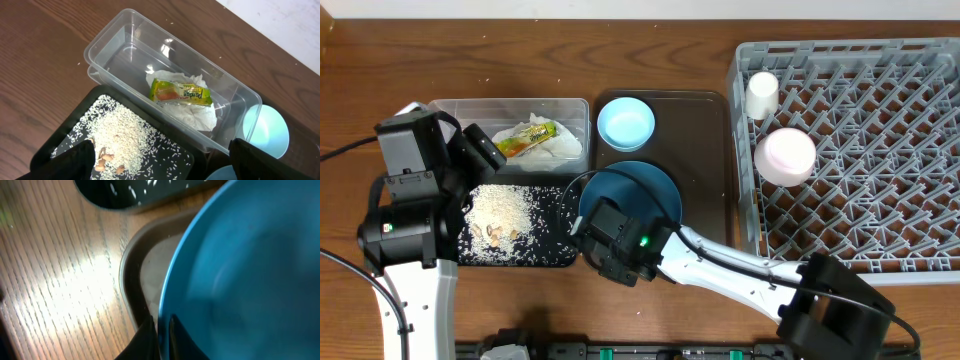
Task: Sort waste into correct bins and load items into the dishwasher rack
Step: 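Grip the dark-blue plate rim with the right gripper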
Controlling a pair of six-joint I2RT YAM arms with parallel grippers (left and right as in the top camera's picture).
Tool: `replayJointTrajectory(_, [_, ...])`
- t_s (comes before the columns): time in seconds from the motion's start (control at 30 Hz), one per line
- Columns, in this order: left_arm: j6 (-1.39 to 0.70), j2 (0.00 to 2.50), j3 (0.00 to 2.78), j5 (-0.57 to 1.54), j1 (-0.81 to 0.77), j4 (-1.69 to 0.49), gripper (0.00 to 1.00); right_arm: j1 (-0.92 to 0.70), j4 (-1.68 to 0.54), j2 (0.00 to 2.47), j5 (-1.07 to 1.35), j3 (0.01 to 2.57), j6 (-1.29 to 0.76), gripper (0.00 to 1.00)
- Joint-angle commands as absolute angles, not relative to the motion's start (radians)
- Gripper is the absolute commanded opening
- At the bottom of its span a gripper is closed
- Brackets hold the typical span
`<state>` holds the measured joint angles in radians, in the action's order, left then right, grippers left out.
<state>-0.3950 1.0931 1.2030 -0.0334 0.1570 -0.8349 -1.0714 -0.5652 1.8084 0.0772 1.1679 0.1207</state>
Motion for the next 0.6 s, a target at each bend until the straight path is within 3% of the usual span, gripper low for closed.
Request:
replayJointTrajectory(0.0, [-0.389,1.097,1.214,-0.046,0.162,-0.838,0.88,-1.081,-0.586,1.818,0.085,1.174,0.105,0.08])
replayJointTrajectory(0.13, [-0.39,1.097,1.214,-0.045,0.162,-0.837,0.88,-1.08,-0.603,1.818,0.079,1.174,0.105,0.01])
replayJointTrajectory(0.57, [-0.389,1.097,1.214,-0.045,0.162,-0.837,0.88,-1.081,-0.639,1.818,0.079,1.174,0.105,0.03])
